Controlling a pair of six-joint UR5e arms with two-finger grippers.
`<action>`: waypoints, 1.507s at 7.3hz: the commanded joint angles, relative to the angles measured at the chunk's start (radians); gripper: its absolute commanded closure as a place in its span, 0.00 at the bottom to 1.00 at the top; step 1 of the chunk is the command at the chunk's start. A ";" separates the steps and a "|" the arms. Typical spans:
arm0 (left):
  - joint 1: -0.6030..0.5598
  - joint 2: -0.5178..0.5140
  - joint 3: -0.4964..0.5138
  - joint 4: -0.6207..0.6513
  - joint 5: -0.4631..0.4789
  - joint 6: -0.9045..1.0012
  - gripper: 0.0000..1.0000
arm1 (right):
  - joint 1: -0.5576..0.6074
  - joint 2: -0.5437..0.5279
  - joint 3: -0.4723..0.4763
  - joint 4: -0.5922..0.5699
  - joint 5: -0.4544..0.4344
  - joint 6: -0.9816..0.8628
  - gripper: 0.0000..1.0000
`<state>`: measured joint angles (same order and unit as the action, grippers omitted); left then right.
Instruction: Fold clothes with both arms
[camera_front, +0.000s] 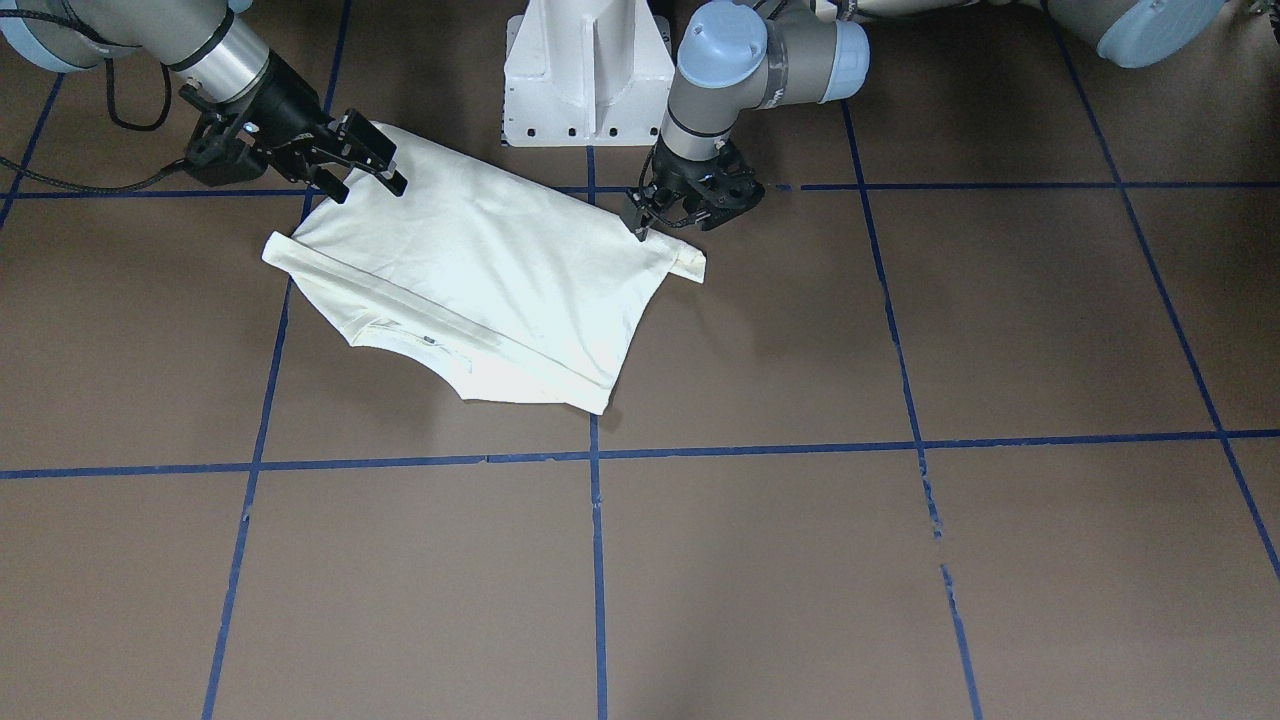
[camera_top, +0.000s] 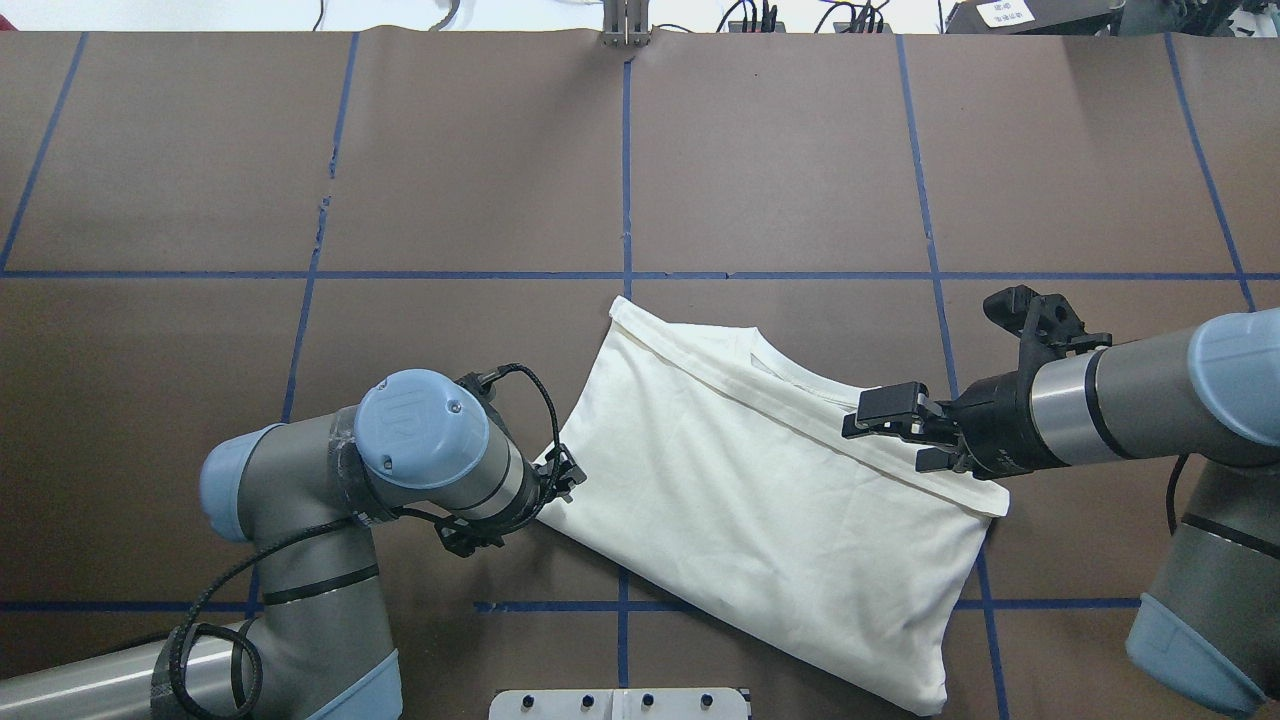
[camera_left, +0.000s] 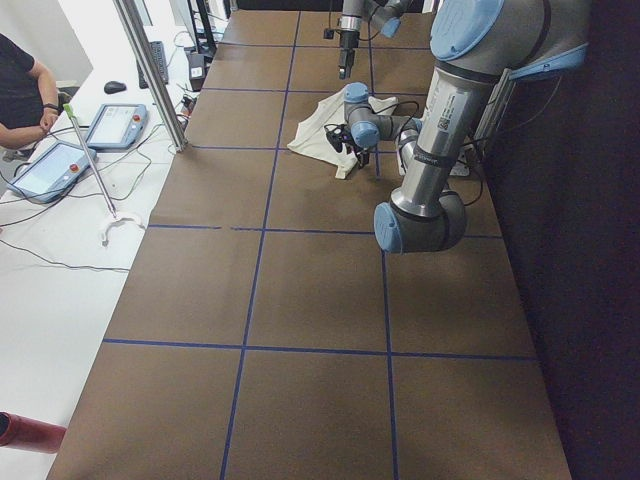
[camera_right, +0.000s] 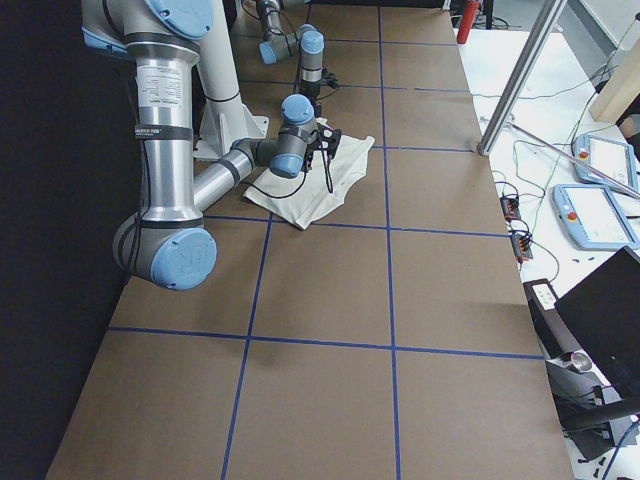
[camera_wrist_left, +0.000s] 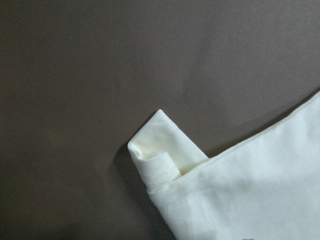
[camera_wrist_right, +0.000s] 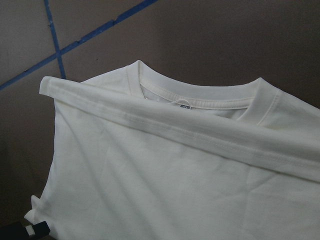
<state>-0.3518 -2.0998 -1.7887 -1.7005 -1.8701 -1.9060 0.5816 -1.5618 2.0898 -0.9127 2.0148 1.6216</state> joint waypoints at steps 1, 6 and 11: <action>-0.003 -0.002 0.028 -0.004 0.034 0.005 0.15 | 0.001 0.011 -0.005 0.000 0.007 0.000 0.00; -0.006 -0.002 0.037 -0.005 0.035 0.010 1.00 | 0.001 0.011 -0.005 0.000 0.007 0.000 0.00; -0.183 -0.014 0.107 -0.011 0.039 0.096 1.00 | 0.020 0.009 -0.004 0.000 0.009 0.000 0.00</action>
<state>-0.4672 -2.1055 -1.7255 -1.7074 -1.8339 -1.8527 0.5941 -1.5522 2.0870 -0.9127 2.0231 1.6214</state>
